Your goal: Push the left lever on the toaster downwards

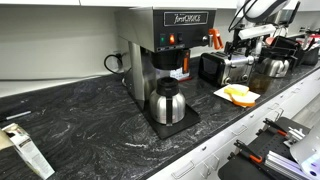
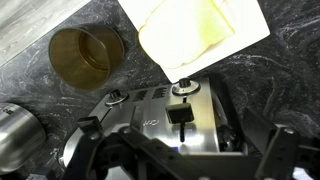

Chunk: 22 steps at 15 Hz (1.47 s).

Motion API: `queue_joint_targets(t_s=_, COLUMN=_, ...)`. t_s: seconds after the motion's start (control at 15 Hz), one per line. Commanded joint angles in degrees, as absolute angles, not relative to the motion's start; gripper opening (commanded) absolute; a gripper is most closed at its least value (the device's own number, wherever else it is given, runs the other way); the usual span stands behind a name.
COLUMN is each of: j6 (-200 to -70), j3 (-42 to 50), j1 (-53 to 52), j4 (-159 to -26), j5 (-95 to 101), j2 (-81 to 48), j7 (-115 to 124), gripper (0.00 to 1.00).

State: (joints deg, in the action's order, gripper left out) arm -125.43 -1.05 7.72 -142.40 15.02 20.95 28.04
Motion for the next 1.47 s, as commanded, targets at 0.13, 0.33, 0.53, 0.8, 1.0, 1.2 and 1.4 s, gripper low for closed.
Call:
queue_joint_targets(t_s=0.13, j6=-125.34, j3=-1.52, j1=8.22, j4=-142.32, j5=14.77, j2=20.95, j7=27.82, gripper=1.00)
queue_joint_targets(t_s=0.33, j6=-126.35, j3=-0.15, j1=7.99, j4=-142.32, j5=12.56, j2=20.26, j7=26.10, gripper=1.00)
queue_joint_targets(t_s=0.53, j6=-127.61, j3=0.95, j1=8.74, j4=-142.30, j5=12.67, j2=19.75, j7=25.16, gripper=1.00)
queue_joint_targets(t_s=0.8, j6=-129.71, j3=3.82, j1=7.45, j4=-141.94, j5=8.76, j2=18.85, j7=15.94, gripper=1.00)
queue_joint_targets(t_s=1.0, j6=-129.53, j3=4.62, j1=6.83, j4=-141.76, j5=5.94, j2=17.56, j7=9.21, gripper=0.94)
queue_joint_targets(t_s=1.2, j6=-129.18, j3=4.78, j1=7.53, j4=-141.37, j5=6.52, j2=15.75, j7=7.08, gripper=0.65)
queue_joint_targets(t_s=1.4, j6=-129.73, j3=5.25, j1=7.58, j4=-140.90, j5=6.71, j2=14.49, j7=5.51, gripper=0.38)
